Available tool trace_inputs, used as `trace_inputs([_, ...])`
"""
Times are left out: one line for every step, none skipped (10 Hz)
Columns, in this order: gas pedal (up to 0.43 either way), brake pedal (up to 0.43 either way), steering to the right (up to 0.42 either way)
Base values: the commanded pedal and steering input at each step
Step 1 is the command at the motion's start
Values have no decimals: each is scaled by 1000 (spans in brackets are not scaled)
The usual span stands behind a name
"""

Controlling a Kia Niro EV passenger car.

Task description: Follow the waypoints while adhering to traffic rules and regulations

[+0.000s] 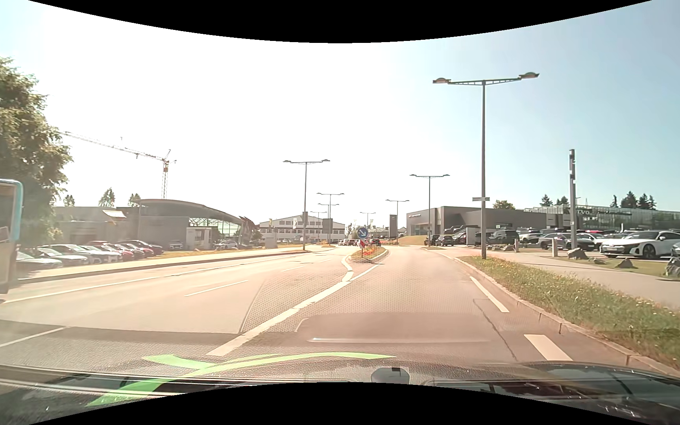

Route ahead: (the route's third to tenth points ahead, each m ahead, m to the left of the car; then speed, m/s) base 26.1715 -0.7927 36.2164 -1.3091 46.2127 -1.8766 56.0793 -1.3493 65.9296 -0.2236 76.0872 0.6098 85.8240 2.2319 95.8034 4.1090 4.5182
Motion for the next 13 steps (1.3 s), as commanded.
trace_inputs([268,0,131])
trace_inputs([268,0,112])
trace_inputs([268,0,109])
trace_inputs([260,0,110])
trace_inputs([248,0,115])
trace_inputs([248,0,116])
trace_inputs([248,0,112])
trace_inputs([248,0,105])
trace_inputs([228,0,93])
trace_inputs([220,0,75])
trace_inputs([220,0,55])
trace_inputs([209,0,45])
trace_inputs([169,0,43])
